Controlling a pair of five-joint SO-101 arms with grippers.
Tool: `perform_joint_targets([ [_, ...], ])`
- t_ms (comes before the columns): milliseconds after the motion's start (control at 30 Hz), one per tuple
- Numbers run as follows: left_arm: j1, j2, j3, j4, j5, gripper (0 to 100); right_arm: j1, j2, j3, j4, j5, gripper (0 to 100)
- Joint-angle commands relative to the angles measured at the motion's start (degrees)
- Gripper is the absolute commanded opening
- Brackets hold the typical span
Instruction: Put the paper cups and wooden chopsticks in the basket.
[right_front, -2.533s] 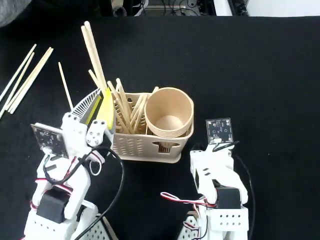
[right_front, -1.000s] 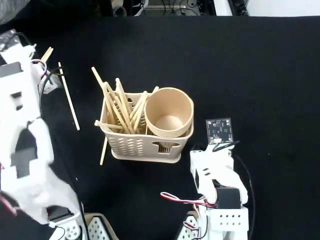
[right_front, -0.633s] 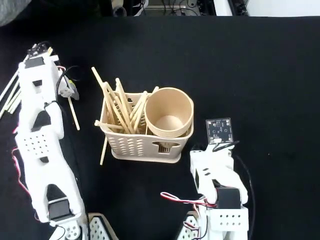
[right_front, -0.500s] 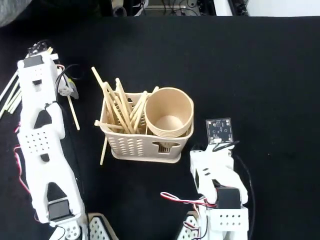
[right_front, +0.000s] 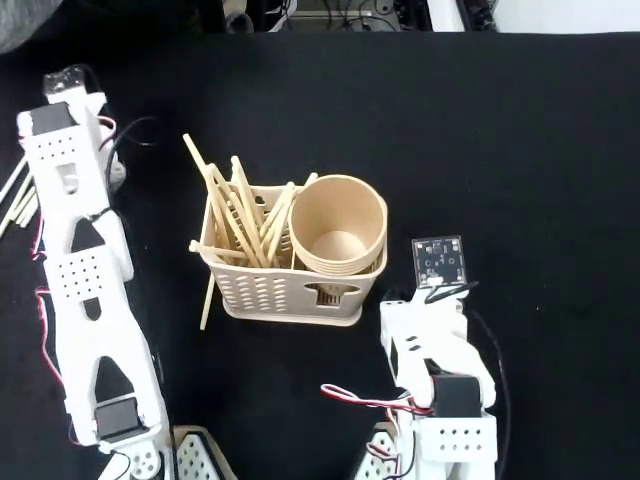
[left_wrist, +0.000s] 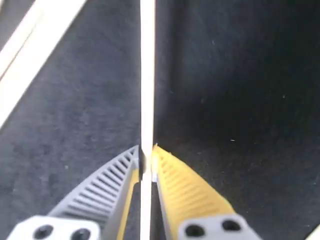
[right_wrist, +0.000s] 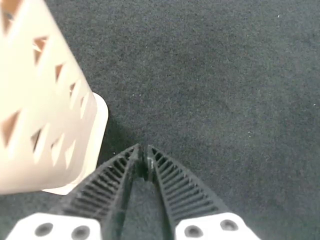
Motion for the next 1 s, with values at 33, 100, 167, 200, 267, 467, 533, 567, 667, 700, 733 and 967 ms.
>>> perform_joint_targets([
  [33, -0.7, -15.9, 10.9, 0.5, -0.7, 3, -0.4, -3.1, -0.3, 0.3, 0.0, 1.5],
  [100, -0.3, -24.9, 22.3, 0.4, -0.7, 3, -0.4, -3.1, -0.3, 0.3, 0.0, 1.5],
  [167, 0.3, -34.8, 33.4, 0.2, -0.7, 3, -0.4, -3.1, -0.3, 0.2, 0.0, 1.5],
  [200, 0.8, -39.8, 38.5, -0.8, -0.7, 3, -0.4, -3.1, -0.3, 0.2, 0.0, 1.5],
  [267, 1.5, -49.3, 48.6, -4.2, -0.7, 3, -0.4, -3.1, -0.3, 0.3, 0.0, 1.5],
  [467, 1.8, -76.3, 78.3, -20.8, -0.7, 3, -0.4, -3.1, -0.3, 0.4, 0.0, 1.5],
  [533, 1.8, -84.7, 87.3, -26.8, -0.7, 3, -0.5, -3.1, -0.3, 0.4, 0.0, 1.5],
  [567, 1.8, -88.9, 91.5, -29.6, -0.7, 3, -0.5, -3.1, -0.3, 0.4, 0.0, 1.5],
  [667, 1.8, -100.9, 102.1, -37.1, -0.7, 3, -0.5, -3.1, -0.3, 0.4, 0.0, 1.5],
  [700, 1.9, -104.7, 105.2, -39.2, -0.7, 3, -0.6, -3.1, -0.3, 0.4, 0.0, 1.5],
  [733, 2.7, -108.7, 108.0, -41.1, -0.9, 3, -0.6, -3.1, -0.3, 0.4, 0.0, 1.5],
  [967, 14.6, -134.5, 123.2, -49.9, -1.1, 3, -0.6, -3.1, -0.3, 0.4, 0.0, 1.5],
])
